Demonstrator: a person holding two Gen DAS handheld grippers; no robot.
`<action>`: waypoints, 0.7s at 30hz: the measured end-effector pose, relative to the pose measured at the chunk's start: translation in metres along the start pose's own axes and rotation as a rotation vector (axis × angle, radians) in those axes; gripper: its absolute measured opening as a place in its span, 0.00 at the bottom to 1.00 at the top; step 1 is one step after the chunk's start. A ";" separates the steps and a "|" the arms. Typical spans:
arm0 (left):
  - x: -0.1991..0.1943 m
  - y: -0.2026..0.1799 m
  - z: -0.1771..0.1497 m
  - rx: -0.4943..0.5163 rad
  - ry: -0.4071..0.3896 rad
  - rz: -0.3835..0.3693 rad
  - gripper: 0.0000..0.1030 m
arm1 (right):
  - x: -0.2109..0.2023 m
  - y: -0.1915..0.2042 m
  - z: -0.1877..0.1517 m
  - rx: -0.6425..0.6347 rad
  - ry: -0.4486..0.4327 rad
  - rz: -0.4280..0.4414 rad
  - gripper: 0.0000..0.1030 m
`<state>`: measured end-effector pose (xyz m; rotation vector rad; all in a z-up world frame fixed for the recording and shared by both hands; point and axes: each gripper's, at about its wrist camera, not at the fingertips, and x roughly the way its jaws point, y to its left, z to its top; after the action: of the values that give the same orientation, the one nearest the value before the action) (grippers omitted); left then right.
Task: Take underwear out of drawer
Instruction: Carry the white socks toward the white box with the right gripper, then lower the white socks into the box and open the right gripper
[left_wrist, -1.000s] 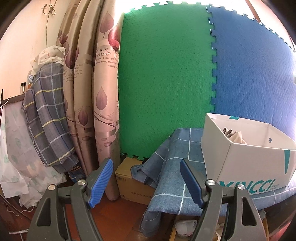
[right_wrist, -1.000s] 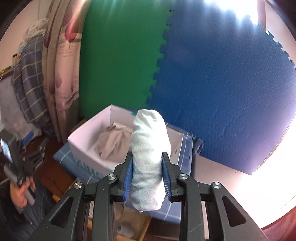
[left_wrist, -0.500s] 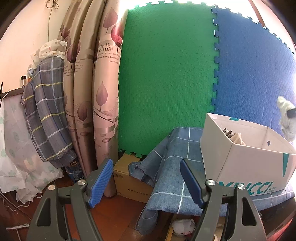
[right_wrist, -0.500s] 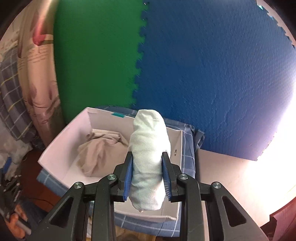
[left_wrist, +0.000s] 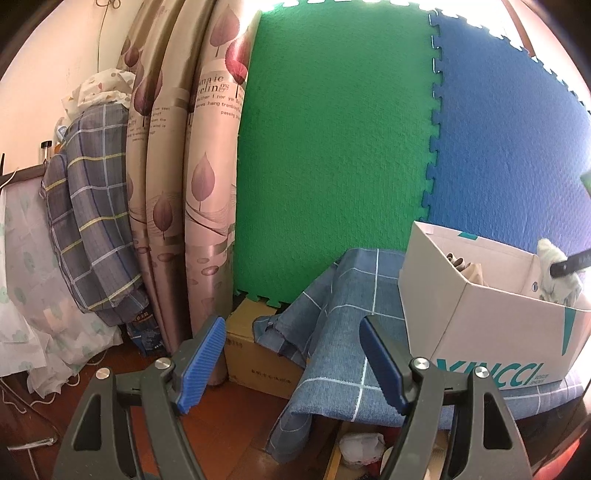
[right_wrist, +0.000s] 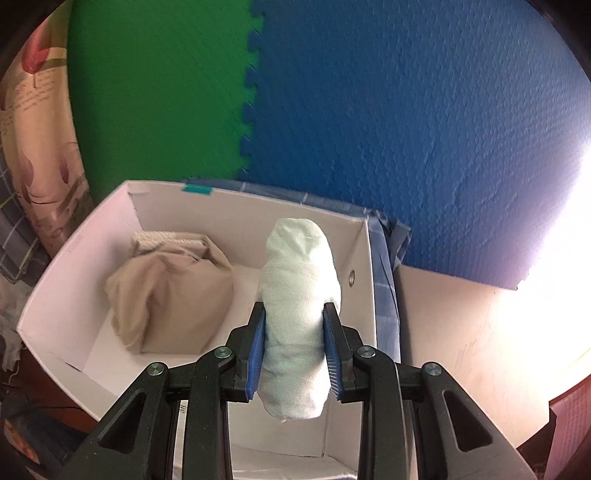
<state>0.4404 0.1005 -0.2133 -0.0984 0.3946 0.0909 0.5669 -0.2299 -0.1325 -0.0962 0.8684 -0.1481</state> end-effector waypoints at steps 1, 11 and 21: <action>0.000 0.000 0.000 -0.001 0.002 0.001 0.75 | 0.004 -0.001 -0.002 0.007 0.009 -0.003 0.26; 0.000 0.000 -0.001 0.007 0.006 -0.001 0.75 | 0.033 -0.014 -0.017 0.050 0.072 -0.010 0.26; -0.002 -0.002 -0.001 0.015 0.011 -0.002 0.75 | 0.039 -0.005 -0.019 0.018 0.066 -0.031 0.27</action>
<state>0.4386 0.0983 -0.2137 -0.0843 0.4065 0.0854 0.5764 -0.2418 -0.1736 -0.0879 0.9310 -0.1887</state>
